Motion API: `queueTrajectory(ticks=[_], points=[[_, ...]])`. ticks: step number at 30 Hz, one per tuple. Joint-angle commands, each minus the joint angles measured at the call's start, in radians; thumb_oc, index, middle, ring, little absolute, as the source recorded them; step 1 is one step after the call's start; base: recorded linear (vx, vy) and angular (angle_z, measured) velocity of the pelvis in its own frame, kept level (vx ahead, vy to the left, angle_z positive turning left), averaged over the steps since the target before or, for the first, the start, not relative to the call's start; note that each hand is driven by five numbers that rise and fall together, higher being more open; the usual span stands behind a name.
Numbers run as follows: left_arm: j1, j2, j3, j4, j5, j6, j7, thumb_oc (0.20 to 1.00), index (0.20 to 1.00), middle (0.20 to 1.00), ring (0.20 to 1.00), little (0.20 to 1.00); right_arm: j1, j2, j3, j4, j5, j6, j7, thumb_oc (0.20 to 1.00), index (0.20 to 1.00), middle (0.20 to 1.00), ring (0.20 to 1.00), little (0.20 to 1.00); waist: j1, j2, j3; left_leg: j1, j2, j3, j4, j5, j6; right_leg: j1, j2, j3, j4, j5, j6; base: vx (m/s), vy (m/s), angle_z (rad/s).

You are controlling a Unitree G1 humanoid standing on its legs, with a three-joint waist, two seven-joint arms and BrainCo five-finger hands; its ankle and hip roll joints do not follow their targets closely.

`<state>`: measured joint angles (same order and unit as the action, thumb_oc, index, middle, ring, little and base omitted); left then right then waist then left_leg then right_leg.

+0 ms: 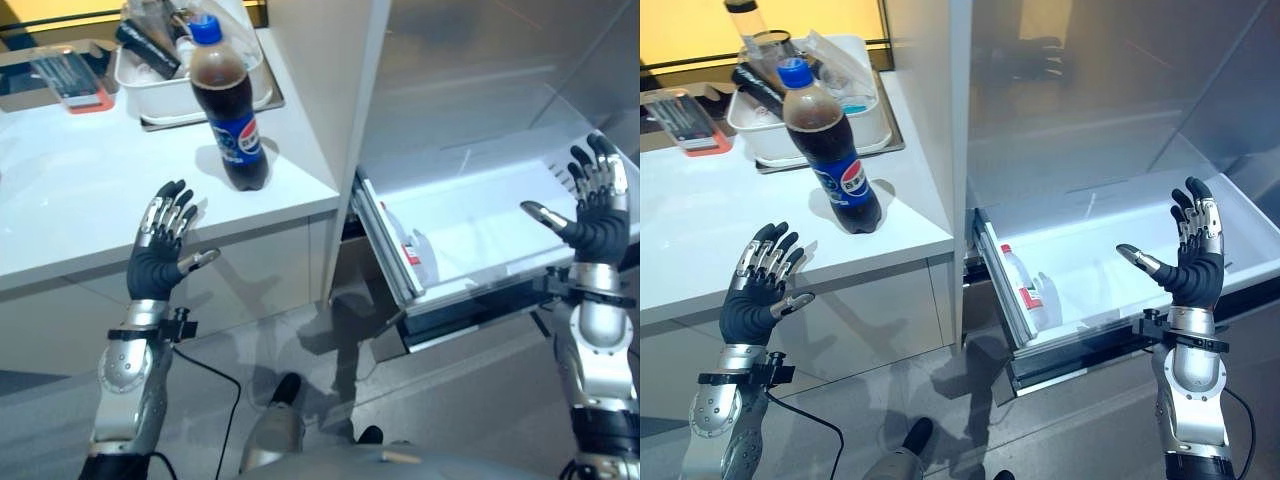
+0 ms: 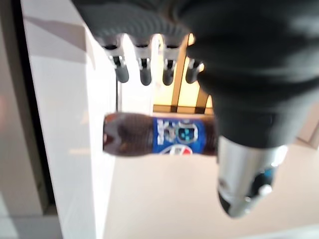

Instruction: Take the drinks into the refrigerator

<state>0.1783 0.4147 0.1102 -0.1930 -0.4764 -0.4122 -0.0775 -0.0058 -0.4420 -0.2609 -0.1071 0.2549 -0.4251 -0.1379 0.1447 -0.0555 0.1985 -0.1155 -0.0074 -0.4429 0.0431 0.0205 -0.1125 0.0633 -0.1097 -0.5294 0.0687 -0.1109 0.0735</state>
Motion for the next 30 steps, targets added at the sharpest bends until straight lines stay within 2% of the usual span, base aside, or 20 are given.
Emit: queueTrajectory(ticks=[1,14,15,25,30], points=[[-0.029,0.045,0.047,-0.048,0.013,-0.068,0.036,1.000,1.000,1.000,1.000,1.000,-0.031,-0.042,-0.020,-0.050,-0.003,-0.060,-0.007,1.000,1.000,1.000,1.000,1.000,-0.004,-0.016,-0.046,0.035,-0.022,0.013,-0.051,-0.023,0.050,-0.029,0.025,-0.018,0.155,-0.111,-0.050,0.00,0.000,0.00],[-0.027,0.029,0.071,-0.022,0.049,-0.074,0.067,1.000,1.000,1.000,1.000,1.000,-0.034,-0.036,-0.009,-0.031,-0.002,-0.048,0.013,1.000,1.000,1.000,1.000,1.000,-0.010,-0.021,-0.072,0.066,-0.017,0.057,-0.072,-0.035,0.070,-0.017,0.026,0.031,0.103,-0.082,-0.039,0.01,0.028,-0.10],[-0.030,0.023,0.071,-0.016,0.039,-0.073,0.065,1.000,1.000,1.000,1.000,1.000,-0.032,-0.035,-0.009,-0.033,-0.006,-0.047,0.015,1.000,1.000,1.000,1.000,1.000,-0.007,-0.017,-0.069,0.057,-0.024,0.056,-0.067,-0.016,0.074,-0.023,0.019,0.020,0.099,-0.057,-0.040,-0.06,0.092,-0.22],[-0.036,0.013,0.111,0.054,0.038,-0.079,0.098,1.000,1.000,1.000,1.000,1.000,-0.044,-0.034,0.008,-0.036,0.026,-0.042,0.050,1.000,1.000,1.000,1.000,1.000,-0.023,-0.022,-0.082,0.083,-0.019,0.118,-0.061,-0.043,0.095,-0.020,0.023,0.100,0.065,-0.033,-0.034,0.01,0.034,-0.22],[-0.056,0.014,0.136,0.114,0.060,-0.080,0.131,1.000,1.000,1.000,1.000,1.000,-0.038,-0.037,0.004,-0.046,0.032,-0.034,0.071,1.000,1.000,1.000,1.000,1.000,-0.036,-0.021,-0.090,0.086,-0.020,0.131,-0.056,-0.046,0.101,-0.018,0.021,0.114,0.055,-0.025,-0.030,0.01,0.030,-0.14]])
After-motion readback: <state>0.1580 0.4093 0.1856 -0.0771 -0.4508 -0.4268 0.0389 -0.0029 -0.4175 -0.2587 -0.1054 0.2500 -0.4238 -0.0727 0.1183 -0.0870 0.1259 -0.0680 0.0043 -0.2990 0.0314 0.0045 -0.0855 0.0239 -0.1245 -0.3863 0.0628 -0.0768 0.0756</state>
